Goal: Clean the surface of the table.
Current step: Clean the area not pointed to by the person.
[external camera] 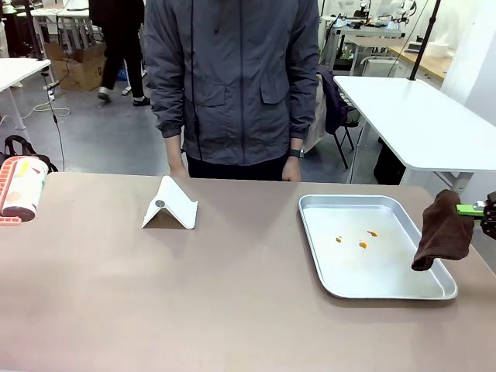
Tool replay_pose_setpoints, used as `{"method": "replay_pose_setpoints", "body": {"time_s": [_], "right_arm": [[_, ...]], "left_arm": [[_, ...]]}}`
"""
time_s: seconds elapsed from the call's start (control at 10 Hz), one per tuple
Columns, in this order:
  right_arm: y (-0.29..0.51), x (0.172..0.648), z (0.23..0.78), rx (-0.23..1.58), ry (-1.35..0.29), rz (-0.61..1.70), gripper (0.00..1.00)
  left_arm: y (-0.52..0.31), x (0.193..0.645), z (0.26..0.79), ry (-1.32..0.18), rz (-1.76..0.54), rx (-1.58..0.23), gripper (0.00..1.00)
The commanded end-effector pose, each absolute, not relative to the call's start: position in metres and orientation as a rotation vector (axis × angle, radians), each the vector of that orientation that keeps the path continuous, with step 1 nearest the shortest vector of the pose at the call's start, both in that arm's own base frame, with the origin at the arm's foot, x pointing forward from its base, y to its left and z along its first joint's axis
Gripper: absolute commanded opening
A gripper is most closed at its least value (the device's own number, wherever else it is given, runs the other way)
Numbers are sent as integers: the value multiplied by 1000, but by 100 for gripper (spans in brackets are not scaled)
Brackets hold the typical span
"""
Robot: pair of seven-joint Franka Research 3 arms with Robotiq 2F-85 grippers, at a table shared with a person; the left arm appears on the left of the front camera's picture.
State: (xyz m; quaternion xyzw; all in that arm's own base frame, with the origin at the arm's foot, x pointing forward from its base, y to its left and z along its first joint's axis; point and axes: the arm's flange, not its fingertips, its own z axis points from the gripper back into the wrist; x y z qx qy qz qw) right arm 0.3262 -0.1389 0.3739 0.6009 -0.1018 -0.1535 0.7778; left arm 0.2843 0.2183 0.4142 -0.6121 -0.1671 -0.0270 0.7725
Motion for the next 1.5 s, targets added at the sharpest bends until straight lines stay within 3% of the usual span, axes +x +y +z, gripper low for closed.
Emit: {"method": "replay_pose_setpoints", "body": {"time_s": [0.0, 0.1, 0.2, 0.9, 1.3, 1.4], "right_arm": [[-138, 326, 380, 1297, -215, -355, 0], [-138, 326, 380, 1297, -215, -355, 0], [-139, 326, 374, 1300, -220, -332, 9], [-73, 452, 442, 460, 0, -242, 9], [-43, 487, 398, 287, 1, -210, 9], [-39, 496, 383, 266, -43, -190, 0]], "left_arm": [[217, 283, 417, -358, -42, -1328, 21], [217, 283, 417, -358, -42, -1328, 21], [217, 283, 417, -358, -42, -1328, 21], [217, 283, 417, -358, -42, -1328, 21], [217, 283, 417, -358, -42, -1328, 21], [217, 283, 417, -358, -42, -1328, 21]]}}
